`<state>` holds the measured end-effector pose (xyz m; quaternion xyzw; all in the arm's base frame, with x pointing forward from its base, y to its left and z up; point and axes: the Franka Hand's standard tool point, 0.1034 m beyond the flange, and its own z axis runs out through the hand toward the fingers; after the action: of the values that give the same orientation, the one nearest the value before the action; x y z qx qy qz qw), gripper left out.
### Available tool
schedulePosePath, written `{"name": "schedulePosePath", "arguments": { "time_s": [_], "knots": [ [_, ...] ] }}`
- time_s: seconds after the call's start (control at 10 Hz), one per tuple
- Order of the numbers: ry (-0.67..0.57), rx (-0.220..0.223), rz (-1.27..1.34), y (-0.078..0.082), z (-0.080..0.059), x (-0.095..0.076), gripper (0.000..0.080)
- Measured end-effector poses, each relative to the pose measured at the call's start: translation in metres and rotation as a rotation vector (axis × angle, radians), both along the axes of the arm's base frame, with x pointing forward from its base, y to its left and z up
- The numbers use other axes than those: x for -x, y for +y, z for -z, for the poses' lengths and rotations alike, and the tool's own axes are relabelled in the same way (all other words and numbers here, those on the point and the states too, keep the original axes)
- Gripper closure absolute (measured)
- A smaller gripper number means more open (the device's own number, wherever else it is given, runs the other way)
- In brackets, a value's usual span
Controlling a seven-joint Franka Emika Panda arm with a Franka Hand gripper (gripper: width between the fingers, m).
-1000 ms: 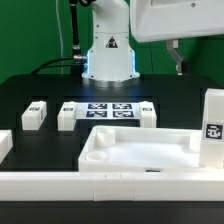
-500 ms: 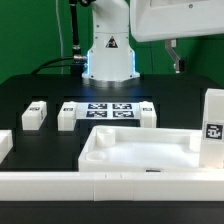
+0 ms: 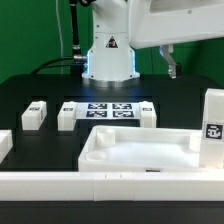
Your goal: Assemble desk
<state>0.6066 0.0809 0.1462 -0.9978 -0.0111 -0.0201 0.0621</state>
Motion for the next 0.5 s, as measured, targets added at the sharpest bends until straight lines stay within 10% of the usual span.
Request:
{"name": "schedulePosePath", "arguments": {
  "time_s": [0.3, 0.5],
  "knots": [
    [0.175, 0.010, 0.063, -0.033, 0.027, 0.052, 0.0150],
    [0.310, 0.001, 0.069, -0.038, 0.028, 0.045, 0.0151]
  ]
}}
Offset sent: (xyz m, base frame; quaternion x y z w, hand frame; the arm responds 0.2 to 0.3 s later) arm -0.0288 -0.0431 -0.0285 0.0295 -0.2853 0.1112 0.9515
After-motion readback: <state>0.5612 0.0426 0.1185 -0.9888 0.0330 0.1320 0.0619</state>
